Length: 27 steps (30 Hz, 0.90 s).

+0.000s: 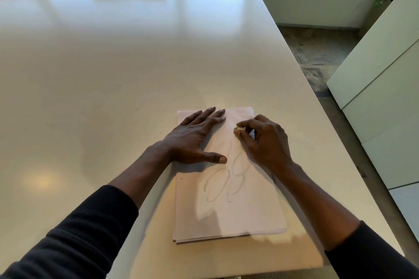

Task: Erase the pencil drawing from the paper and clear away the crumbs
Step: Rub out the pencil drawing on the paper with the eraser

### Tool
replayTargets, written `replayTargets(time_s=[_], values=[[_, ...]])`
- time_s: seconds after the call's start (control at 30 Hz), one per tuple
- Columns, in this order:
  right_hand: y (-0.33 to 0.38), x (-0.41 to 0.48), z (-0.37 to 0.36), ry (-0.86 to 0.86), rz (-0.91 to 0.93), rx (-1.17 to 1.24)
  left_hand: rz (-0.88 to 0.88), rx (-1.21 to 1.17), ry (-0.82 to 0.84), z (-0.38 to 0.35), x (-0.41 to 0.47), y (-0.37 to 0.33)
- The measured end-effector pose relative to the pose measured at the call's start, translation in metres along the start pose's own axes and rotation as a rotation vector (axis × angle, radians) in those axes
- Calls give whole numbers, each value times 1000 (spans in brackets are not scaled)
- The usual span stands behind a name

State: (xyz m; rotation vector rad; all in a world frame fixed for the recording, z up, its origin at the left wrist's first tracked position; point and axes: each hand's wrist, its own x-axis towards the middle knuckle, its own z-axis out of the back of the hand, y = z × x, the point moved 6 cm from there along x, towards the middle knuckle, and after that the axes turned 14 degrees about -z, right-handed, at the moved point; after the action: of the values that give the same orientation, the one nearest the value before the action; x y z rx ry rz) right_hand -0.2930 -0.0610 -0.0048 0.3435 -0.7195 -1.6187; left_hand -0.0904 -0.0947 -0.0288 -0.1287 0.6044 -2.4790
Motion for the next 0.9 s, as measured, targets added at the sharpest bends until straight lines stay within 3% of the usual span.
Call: replayTargets(time_s=[0.17, 0.37, 0.57, 0.73, 0.9], values=[[10, -19, -5, 99, 136, 8, -3, 0, 2, -1, 0, 2], [-6, 2, 2, -27, -34, -1, -1, 7, -10, 0, 0, 1], [7, -16, -3, 63, 80, -1, 7, -18, 3, -1, 0, 2], [-10, 7, 4, -15, -53, -13, 7, -5, -7, -2, -1, 3], [-7, 17, -2, 26, -9, -8, 18, -25, 3, -1, -1, 2]])
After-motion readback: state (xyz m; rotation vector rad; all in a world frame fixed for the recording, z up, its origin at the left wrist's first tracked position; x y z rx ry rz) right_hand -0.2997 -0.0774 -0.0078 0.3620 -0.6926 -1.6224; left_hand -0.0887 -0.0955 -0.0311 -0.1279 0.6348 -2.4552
